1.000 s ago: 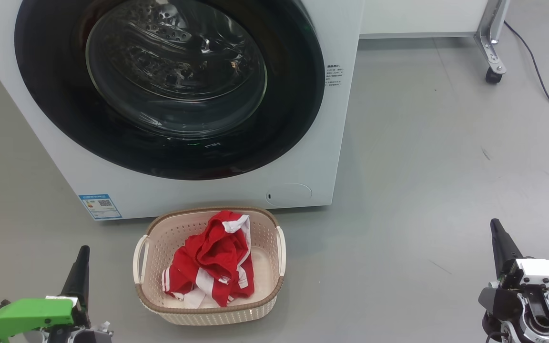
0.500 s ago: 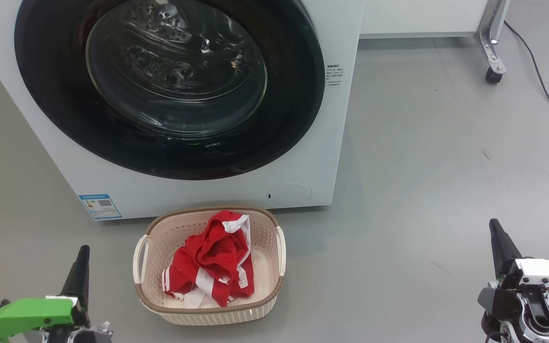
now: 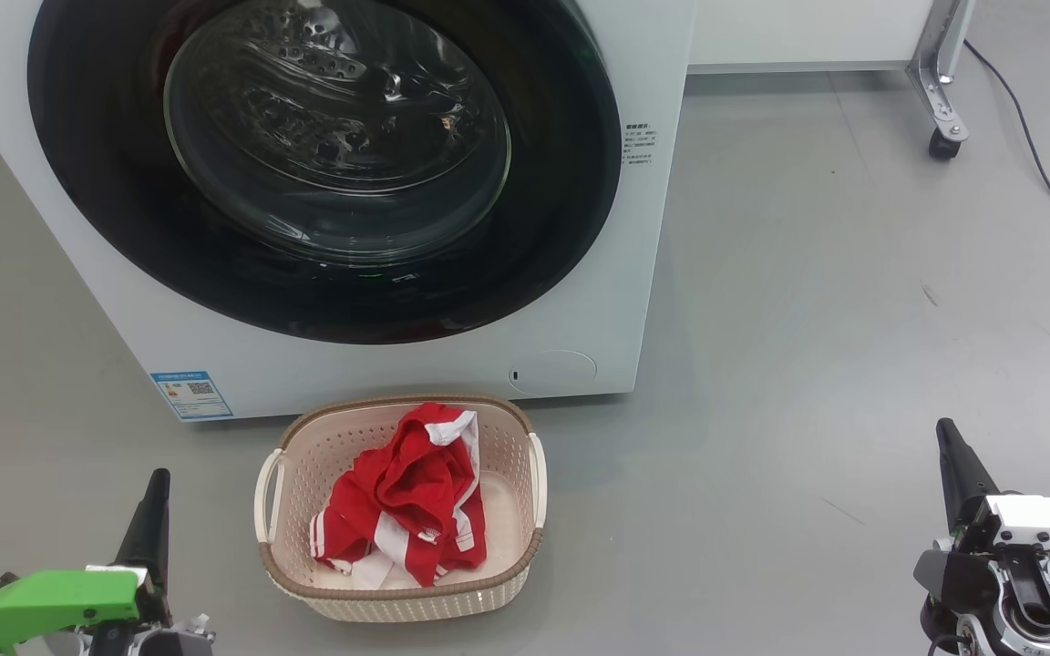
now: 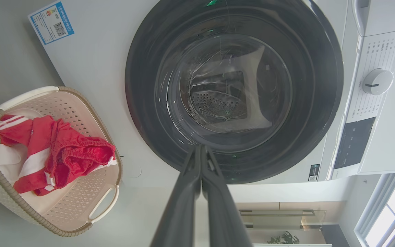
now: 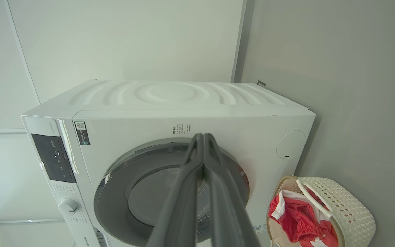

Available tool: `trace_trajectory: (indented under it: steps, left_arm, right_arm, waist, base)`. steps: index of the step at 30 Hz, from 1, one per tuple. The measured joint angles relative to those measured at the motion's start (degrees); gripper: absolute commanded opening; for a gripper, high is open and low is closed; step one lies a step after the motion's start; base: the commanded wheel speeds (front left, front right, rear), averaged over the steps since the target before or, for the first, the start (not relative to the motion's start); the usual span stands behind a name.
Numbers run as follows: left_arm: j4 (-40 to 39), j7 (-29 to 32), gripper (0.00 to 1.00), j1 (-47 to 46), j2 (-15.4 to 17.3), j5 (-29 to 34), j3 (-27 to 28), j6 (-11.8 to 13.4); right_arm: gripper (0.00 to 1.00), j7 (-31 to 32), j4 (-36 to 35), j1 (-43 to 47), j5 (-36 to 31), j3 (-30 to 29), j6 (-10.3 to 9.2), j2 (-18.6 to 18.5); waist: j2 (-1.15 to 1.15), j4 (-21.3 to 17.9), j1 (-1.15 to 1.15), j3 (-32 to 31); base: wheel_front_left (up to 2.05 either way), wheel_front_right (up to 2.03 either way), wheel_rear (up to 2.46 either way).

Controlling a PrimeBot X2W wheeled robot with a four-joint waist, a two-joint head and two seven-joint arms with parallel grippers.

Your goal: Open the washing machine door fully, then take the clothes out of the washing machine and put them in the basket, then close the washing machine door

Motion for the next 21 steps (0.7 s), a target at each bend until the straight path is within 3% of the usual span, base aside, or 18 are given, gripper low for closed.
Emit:
trace_trajectory:
  steps: [21]
  left_arm:
    - [-0.10,0.24,0.00,-0.02,-0.09,0.00,0.16,0.00]
  right_arm:
    - [0.00,0.18,-0.03,0.00,-0.02,-0.19,0.00,0.05]
  waist:
    - [0.00,0.00,0.00,0.00]
  base:
    - [0.00,0.00,0.00]
